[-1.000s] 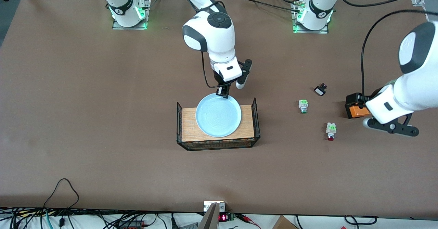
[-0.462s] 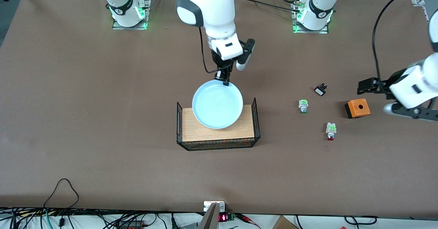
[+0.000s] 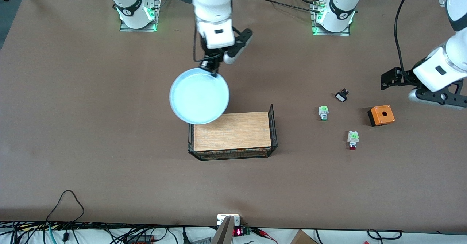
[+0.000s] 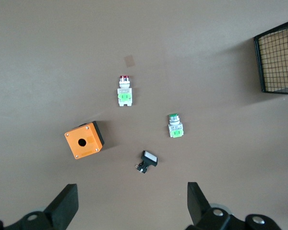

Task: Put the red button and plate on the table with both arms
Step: 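Lift the blue plate with the right gripper while the left gripper withdraws, then lower the blue plate onto the table beside the basket with the right gripper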

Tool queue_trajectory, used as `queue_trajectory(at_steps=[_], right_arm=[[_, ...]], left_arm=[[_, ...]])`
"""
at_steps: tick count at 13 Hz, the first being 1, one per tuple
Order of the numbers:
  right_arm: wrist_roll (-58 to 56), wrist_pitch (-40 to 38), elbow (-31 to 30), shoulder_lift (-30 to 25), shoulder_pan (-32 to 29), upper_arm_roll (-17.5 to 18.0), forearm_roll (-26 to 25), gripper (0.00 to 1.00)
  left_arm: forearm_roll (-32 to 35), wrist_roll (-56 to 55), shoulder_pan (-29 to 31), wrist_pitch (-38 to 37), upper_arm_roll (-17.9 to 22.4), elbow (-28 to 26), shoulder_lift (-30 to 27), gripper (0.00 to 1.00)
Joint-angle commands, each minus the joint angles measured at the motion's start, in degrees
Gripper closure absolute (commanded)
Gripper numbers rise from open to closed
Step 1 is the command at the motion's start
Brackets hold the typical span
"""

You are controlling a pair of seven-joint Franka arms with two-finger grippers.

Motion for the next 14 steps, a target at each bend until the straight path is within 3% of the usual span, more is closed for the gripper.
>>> queue_trajectory(at_steps=[1, 4, 7, 9, 12, 14], right_arm=[[0.6, -1.7, -2.4, -1.1, -6.3, 0.3, -0.5, 1.00], [1.4, -1.7, -5.0, -1.1, -14.5, 0.3, -0.6, 1.00], [6.9, 3.1, -11.3, -1.1, -20.7, 0.3, -0.6, 1.00], [15.1, 6.9, -16.8, -1.0, -21.3, 0.0, -0.9, 1.00], [28.9, 13.3, -25.2, 0.2, -21.2, -0.1, -8.0, 1.00], [35.4, 18.8, -29.6, 2.1, -21.4, -0.3, -8.9, 1.00]], left_arm=[[1.3, 0.7, -1.1, 1.1, 0.8, -1.6, -1.2, 0.00], [1.2, 0.7, -0.8, 1.0, 0.7, -1.0, -0.8, 0.00], [1.1, 0.7, -0.8, 1.1, 0.7, -0.9, -0.7, 0.00], [1.0, 0.7, -0.7, 1.1, 0.7, -0.8, -0.5, 0.00], [1.0, 0.6, -0.6, 1.1, 0.7, -0.8, -0.5, 0.00], [1.0, 0.6, -0.6, 1.1, 0.7, -0.8, -0.5, 0.00]])
